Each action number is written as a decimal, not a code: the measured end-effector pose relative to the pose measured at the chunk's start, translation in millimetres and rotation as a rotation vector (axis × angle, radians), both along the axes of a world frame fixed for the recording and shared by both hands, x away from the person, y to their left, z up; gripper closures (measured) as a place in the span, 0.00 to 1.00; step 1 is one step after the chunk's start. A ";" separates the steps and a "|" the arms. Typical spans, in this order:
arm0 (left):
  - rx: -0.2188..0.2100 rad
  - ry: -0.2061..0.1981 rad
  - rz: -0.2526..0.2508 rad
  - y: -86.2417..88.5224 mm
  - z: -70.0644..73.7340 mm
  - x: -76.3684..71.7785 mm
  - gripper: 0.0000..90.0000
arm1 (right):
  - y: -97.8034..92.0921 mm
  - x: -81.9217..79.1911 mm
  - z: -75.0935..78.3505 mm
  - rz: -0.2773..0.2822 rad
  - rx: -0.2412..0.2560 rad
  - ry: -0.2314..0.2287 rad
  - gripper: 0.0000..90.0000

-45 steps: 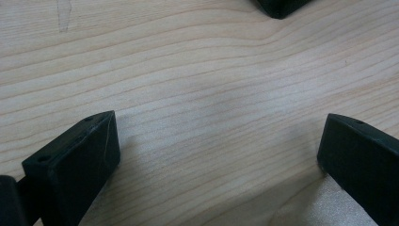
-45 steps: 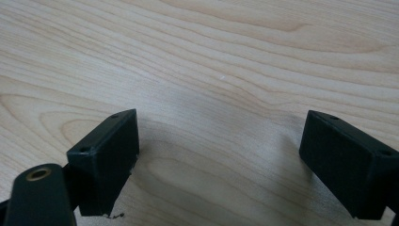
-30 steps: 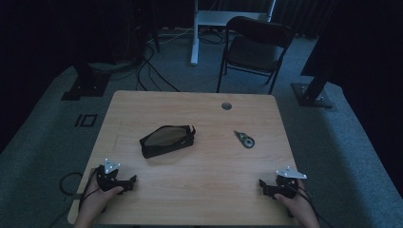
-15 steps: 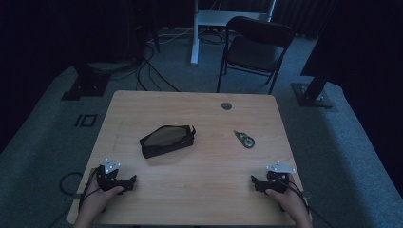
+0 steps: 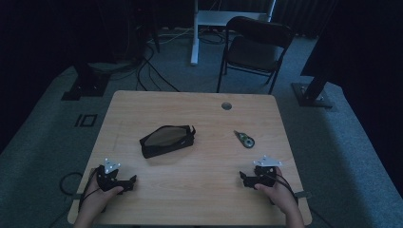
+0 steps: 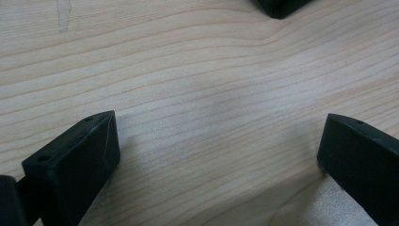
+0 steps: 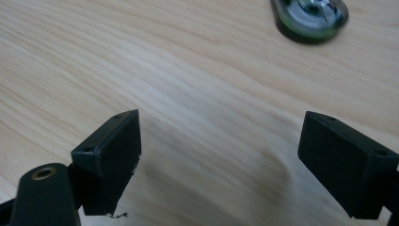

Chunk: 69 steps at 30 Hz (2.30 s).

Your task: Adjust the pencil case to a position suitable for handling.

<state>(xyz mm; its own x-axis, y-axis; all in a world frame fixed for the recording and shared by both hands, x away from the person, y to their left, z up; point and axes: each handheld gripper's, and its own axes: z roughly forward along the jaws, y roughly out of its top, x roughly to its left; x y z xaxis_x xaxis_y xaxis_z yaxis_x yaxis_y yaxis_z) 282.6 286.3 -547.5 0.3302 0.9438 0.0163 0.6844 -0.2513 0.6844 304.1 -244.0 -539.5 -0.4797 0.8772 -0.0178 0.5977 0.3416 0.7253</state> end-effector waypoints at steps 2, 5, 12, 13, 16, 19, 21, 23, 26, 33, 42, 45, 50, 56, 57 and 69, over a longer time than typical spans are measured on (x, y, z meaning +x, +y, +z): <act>0.000 0.000 0.000 0.0 0.0 0.0 0.00 | 5.9 5.5 2.5 0.008 0.018 -0.001 0.15; 0.000 0.000 0.000 0.0 0.0 0.0 0.00 | 10.1 8.8 3.0 0.005 0.017 0.002 0.15; 0.000 0.000 0.000 0.0 0.0 0.0 0.00 | 23.2 15.6 2.0 0.030 0.004 0.003 0.15; 0.000 0.000 0.000 0.0 0.0 0.0 0.00 | 25.0 17.0 2.1 0.032 0.005 -0.001 0.15; -0.001 -0.001 0.001 -0.1 -0.1 0.0 0.00 | 33.4 22.2 3.8 0.040 0.016 -0.010 0.16; -0.001 -0.001 0.001 -0.1 0.0 0.0 0.00 | 41.3 26.1 4.9 0.056 0.010 -0.014 0.16; -0.001 -0.001 0.001 -0.1 0.0 0.0 0.00 | 46.9 29.1 6.0 0.066 0.010 -0.018 0.16; -0.001 0.000 0.001 -0.1 0.0 -0.1 0.00 | 52.5 32.3 7.5 0.072 0.011 -0.020 0.16; -0.002 0.000 0.001 -0.1 0.0 0.0 0.00 | 60.7 36.9 9.5 0.082 0.011 -0.030 0.17; -0.001 0.000 0.000 -0.1 0.0 -0.1 0.00 | 79.4 44.8 13.2 0.111 0.024 -0.044 0.18; -0.001 0.000 0.000 0.0 0.0 0.0 0.00 | 91.8 53.1 17.6 0.130 0.055 -0.060 0.18; -0.002 0.000 0.001 -0.1 0.0 -0.1 0.00 | 96.8 57.0 20.7 0.140 0.057 -0.069 0.18; -0.001 0.000 0.000 0.0 0.0 0.0 0.00 | 104.2 64.2 24.7 0.144 0.057 -0.080 0.18; -0.001 0.000 0.000 0.0 0.0 0.0 0.00 | 113.9 71.0 30.1 0.151 0.068 -0.087 0.20; -0.002 0.000 0.000 -0.1 0.0 -0.1 0.00 | 115.4 72.3 31.4 0.150 0.073 -0.089 0.20; -0.002 0.000 0.001 -0.1 0.0 -0.1 0.00 | 136.8 89.4 46.4 0.172 0.071 -0.147 0.23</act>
<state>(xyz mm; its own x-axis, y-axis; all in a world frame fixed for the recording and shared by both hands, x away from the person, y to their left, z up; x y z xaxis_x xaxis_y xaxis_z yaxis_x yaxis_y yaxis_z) 282.5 286.2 -547.5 0.3295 0.9440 0.0147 0.6844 -0.2495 0.6850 393.5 -107.2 -493.1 -0.6188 0.7846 -0.0393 0.4217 0.3740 0.8260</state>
